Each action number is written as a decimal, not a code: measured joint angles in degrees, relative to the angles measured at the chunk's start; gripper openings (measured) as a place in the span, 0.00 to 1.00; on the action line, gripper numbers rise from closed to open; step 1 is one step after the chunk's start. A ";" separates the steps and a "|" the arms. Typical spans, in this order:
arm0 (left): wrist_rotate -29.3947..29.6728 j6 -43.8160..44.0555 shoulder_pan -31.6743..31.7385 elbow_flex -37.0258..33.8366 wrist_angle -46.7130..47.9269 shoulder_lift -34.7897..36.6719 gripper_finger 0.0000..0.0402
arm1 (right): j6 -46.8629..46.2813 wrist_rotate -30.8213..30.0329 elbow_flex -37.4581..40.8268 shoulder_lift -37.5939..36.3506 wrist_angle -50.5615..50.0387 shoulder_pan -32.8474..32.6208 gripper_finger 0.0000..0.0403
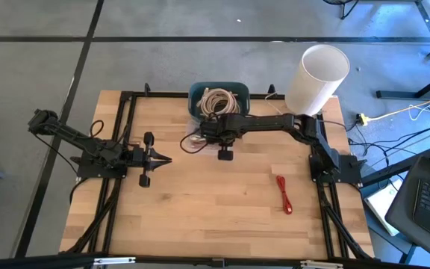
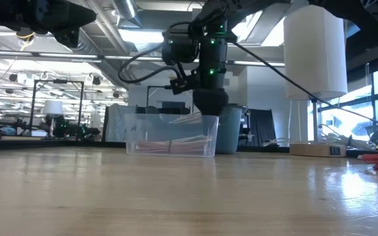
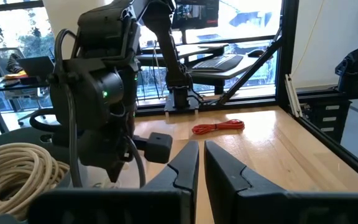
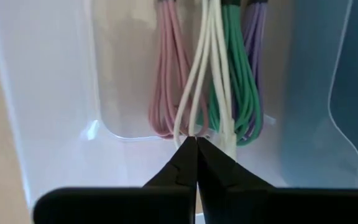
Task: Pick & Place USB Port
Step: Adjust the transparent bin, then put the red charger cable into the transparent bin
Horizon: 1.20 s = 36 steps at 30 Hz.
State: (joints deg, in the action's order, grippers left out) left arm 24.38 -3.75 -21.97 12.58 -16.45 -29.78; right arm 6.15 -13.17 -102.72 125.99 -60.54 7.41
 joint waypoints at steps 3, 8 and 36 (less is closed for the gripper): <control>-0.02 0.00 0.01 0.00 0.01 0.00 0.04 | -0.74 -0.77 0.00 0.00 -0.85 0.20 0.01; -0.01 0.00 0.00 0.00 0.01 0.00 0.04 | -1.43 -0.79 0.00 0.00 -2.44 0.34 0.00; 0.00 0.00 0.01 0.00 0.00 0.00 0.04 | -1.76 0.30 0.02 -8.17 2.00 -1.04 0.00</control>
State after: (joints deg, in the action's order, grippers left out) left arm 24.38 -3.75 -21.96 12.58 -16.45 -29.78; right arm 4.39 -12.87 -102.69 117.82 -58.53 6.37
